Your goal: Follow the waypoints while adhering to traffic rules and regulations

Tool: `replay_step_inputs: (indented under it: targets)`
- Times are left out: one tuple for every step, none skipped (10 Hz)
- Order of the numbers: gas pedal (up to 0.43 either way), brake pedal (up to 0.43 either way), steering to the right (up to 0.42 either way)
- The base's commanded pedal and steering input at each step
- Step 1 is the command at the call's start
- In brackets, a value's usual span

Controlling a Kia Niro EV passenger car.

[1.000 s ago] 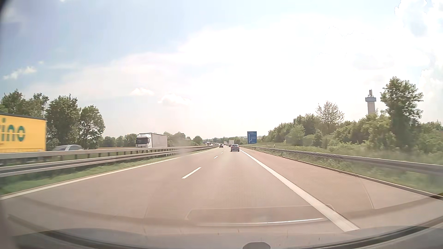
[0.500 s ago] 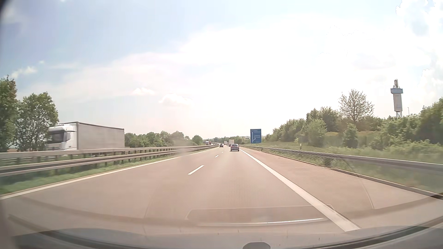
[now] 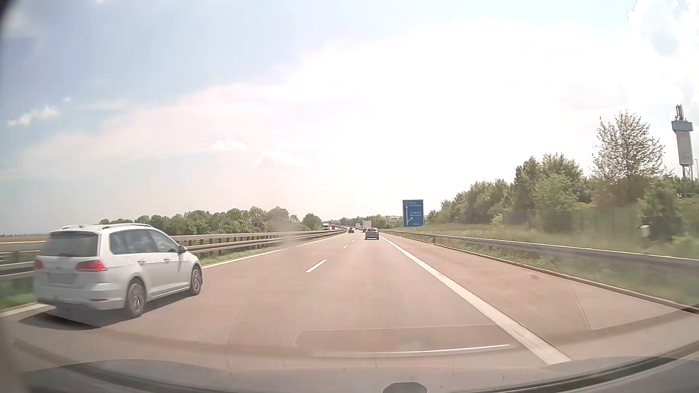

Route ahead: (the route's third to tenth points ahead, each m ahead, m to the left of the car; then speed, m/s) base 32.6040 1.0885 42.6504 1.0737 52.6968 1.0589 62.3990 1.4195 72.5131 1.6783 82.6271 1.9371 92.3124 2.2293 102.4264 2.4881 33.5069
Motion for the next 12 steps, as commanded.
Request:
replay_step_inputs:
  targets:
    - [0.461, 0.0, -0.006]
    - [0.461, 0.0, -0.006]
    - [0.461, 0.0, -0.007]
    - [0.469, 0.0, -0.008]
    - [0.469, 0.0, -0.008]
    - [0.469, 0.0, -0.008]
    - [0.469, 0.0, -0.008]
    - [0.469, 0.0, -0.008]
    - [0.469, 0.0, -0.008]
    - [0.469, 0.0, -0.007]
    - [0.469, 0.0, -0.008]
    - [0.469, 0.0, -0.007]
